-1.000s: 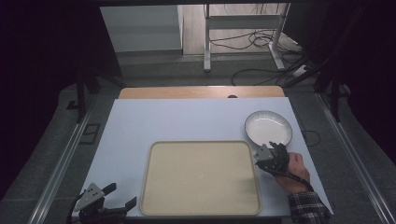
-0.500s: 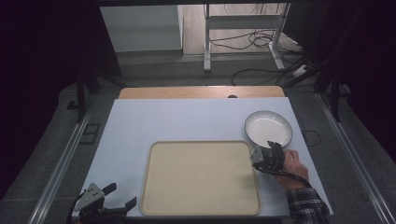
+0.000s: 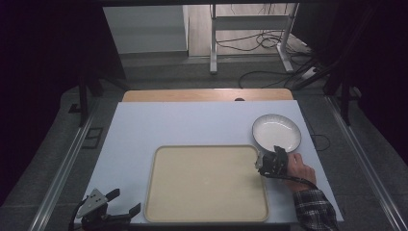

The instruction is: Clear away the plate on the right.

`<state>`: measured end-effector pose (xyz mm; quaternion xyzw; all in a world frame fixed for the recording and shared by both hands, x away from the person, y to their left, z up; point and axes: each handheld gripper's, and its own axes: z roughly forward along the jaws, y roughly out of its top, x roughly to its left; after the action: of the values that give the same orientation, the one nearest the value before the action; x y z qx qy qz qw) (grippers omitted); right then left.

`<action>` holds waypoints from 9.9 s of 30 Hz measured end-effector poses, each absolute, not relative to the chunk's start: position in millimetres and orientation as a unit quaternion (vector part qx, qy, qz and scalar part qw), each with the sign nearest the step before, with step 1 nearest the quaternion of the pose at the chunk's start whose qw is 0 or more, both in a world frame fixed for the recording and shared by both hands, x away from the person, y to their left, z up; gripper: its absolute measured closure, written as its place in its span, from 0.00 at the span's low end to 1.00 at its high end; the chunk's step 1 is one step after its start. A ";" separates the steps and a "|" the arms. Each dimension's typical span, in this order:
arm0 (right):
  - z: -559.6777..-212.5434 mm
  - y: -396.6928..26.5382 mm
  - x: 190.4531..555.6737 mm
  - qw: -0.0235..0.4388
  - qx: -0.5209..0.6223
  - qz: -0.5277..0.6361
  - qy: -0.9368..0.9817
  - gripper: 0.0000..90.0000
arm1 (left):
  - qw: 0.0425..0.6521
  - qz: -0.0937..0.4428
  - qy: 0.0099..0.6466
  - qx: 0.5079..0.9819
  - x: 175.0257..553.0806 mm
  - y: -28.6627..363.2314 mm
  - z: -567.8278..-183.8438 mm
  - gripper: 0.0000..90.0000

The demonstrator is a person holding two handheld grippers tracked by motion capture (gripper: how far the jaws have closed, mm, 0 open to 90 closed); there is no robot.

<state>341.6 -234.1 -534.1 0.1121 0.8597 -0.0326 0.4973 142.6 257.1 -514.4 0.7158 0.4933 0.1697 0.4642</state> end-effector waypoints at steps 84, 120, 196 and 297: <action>-507.5 -157.9 228.9 0.517 -0.056 0.033 0.853 0.85 | 0.465 0.169 0.492 0.716 143.8 256.8 -514.3 0.05; -523.6 -105.2 191.4 0.493 -0.132 0.076 0.857 0.85 | 0.463 0.170 0.491 0.718 144.1 256.1 -514.3 0.05; -521.0 -97.0 171.4 0.459 -0.125 0.129 0.870 0.69 | 0.461 0.169 0.493 0.718 144.5 255.8 -514.4 0.05; -474.2 -216.1 232.2 0.228 0.261 0.360 0.866 0.04 | 0.460 0.167 0.496 0.717 144.9 255.7 -514.6 0.05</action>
<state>232.2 -216.1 -474.2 0.2613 0.8661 0.3602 0.2278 144.9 255.7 -514.6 0.7174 0.4961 0.1673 0.4596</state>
